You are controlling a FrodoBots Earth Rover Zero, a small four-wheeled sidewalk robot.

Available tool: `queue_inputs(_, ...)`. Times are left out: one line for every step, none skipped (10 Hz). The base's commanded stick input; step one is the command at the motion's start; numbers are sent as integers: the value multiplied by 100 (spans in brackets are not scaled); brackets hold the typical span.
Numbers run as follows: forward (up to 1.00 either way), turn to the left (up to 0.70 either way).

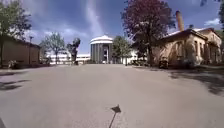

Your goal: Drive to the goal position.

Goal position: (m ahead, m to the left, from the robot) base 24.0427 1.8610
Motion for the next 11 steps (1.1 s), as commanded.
queue_inputs(70, 6)
queue_inputs(70, 6)
queue_inputs(70, 6)
queue_inputs(70, 6)
queue_inputs(70, 6)
queue_inputs(70, 6)
queue_inputs(70, 6)
queue_inputs(70, 6)
queue_inputs(70, 6)
queue_inputs(70, 6)
queue_inputs(70, 6)
